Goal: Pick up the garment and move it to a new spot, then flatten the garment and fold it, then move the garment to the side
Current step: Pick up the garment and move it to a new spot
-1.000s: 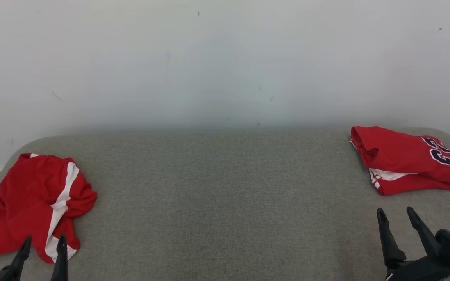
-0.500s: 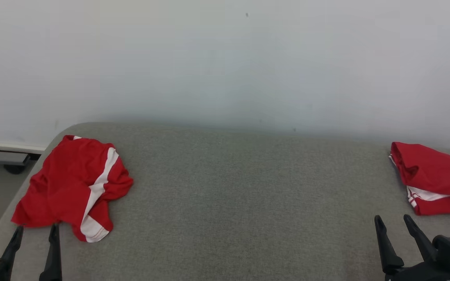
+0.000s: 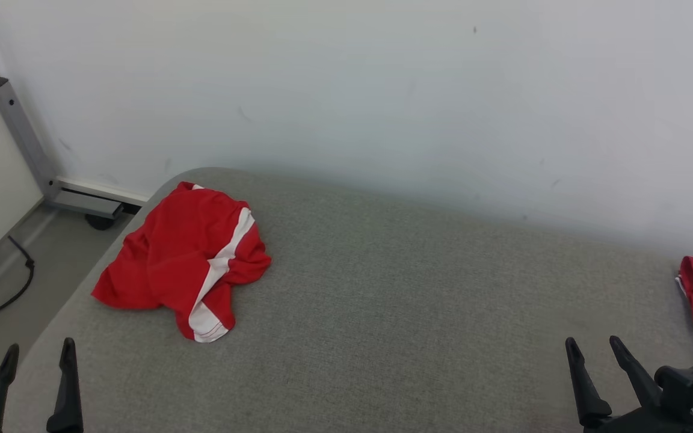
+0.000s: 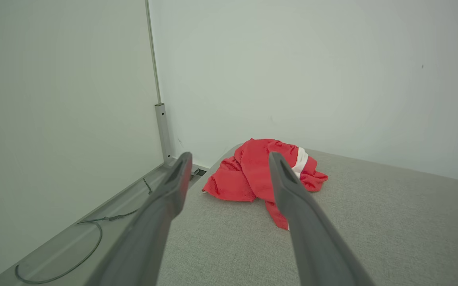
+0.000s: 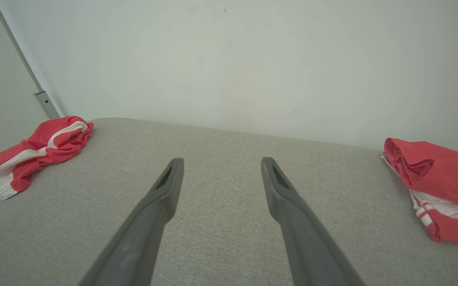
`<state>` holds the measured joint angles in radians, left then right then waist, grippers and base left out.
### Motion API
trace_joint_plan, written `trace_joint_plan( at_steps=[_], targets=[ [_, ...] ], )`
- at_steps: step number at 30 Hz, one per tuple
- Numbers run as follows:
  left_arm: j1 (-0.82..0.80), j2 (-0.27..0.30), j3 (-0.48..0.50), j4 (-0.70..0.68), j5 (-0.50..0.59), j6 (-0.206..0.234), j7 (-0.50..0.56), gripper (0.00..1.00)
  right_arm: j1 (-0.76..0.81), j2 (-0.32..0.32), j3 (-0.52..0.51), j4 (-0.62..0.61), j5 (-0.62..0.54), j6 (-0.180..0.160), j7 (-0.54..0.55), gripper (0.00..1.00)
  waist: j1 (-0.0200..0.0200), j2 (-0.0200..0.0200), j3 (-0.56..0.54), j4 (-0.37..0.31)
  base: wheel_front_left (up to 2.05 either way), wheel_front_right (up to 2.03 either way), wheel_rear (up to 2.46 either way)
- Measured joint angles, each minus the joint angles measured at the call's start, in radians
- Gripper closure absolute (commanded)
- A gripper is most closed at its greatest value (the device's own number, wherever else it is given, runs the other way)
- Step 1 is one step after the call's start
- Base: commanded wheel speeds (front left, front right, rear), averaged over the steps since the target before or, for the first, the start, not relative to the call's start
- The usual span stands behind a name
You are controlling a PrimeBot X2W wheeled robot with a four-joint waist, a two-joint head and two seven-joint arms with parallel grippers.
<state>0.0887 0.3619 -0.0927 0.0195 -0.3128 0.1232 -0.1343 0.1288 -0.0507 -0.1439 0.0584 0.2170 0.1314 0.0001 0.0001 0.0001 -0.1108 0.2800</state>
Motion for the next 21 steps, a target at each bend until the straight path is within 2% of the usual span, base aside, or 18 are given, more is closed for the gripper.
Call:
trace_joint_plan(
  at_steps=[11, 21],
  targets=[
    [0.003, 0.004, 0.008, -0.019, -0.009, 0.017, -0.007, 0.00, -0.004, 0.001, 0.024, 0.012, 0.010, 0.000, -0.003, 0.00, 0.0000, 0.0000, 0.007, 0.105, 0.00, 0.00, 0.00],
    [0.010, 0.010, 0.015, -0.028, -0.016, 0.026, -0.012, 0.00, -0.015, 0.001, 0.039, 0.016, 0.012, 0.000, -0.007, 0.00, 0.0000, 0.0000, 0.016, 0.169, 0.00, 0.00, 0.00]
  ],
)
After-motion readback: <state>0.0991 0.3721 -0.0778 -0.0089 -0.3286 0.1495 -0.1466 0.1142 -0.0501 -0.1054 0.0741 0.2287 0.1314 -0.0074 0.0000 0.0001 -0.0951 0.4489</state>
